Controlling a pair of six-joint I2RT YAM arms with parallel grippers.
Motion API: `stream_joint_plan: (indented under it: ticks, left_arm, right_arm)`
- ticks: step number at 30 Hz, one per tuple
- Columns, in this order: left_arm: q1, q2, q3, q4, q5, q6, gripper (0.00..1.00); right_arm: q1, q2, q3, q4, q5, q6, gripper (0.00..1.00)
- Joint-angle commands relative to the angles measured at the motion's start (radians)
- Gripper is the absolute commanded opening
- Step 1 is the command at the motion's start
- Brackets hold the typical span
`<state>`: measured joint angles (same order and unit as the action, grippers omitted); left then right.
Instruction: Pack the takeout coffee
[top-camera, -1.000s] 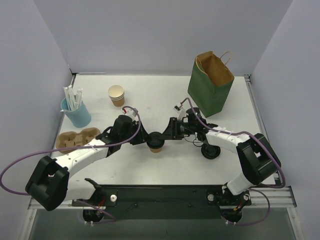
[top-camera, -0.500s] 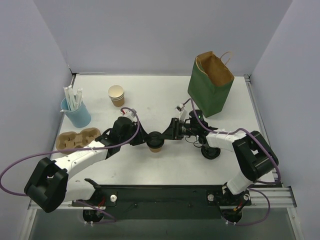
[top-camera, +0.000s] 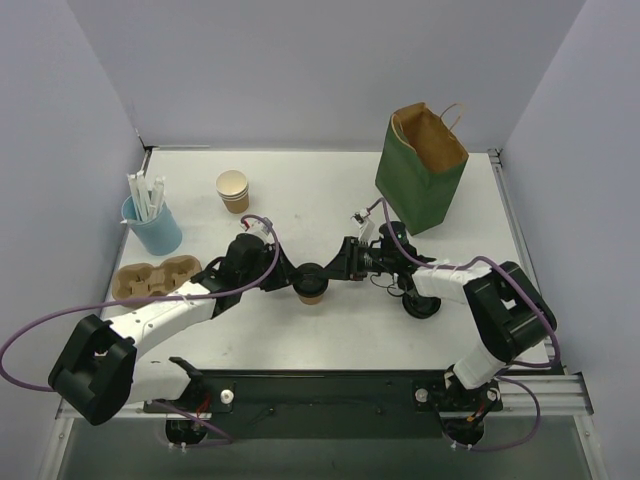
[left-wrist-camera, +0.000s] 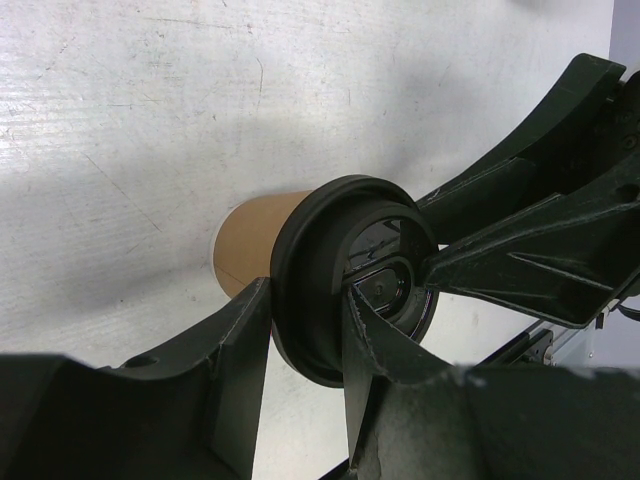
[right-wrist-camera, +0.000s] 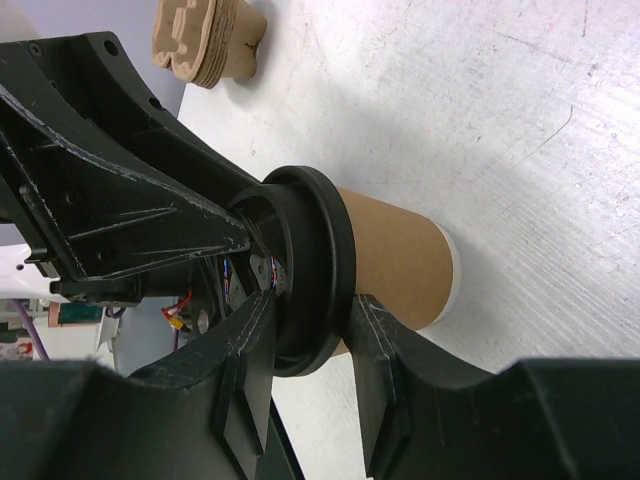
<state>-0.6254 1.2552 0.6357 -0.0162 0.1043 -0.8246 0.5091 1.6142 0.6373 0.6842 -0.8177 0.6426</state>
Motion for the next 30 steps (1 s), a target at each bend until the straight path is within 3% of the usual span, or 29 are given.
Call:
stream_joint_plan:
  ticks: [1,7,16,22,30]
  left_arm:
    - [-0.010,0.058,-0.053,-0.120,-0.032,0.036,0.40]
    - [-0.008,0.052,-0.016,-0.146,-0.035,0.039,0.41]
    - [-0.007,0.024,0.151,-0.217,0.020,0.051,0.45]
    - [0.000,0.046,0.314,-0.284,0.034,0.076,0.52]
    - [0.006,0.072,0.343,-0.344,-0.008,0.111,0.52]
  right_arm:
    - [0.006,0.072,-0.070,-0.268,0.193,-0.147,0.17]
    - [0.005,-0.009,0.007,-0.346,0.158,-0.130,0.18]
    - [0.000,-0.105,0.228,-0.517,0.088,-0.119,0.45]
    - [-0.023,-0.123,0.292,-0.594,0.101,-0.124,0.56]
    - [-0.018,-0.175,0.323,-0.742,0.213,-0.132,0.48]
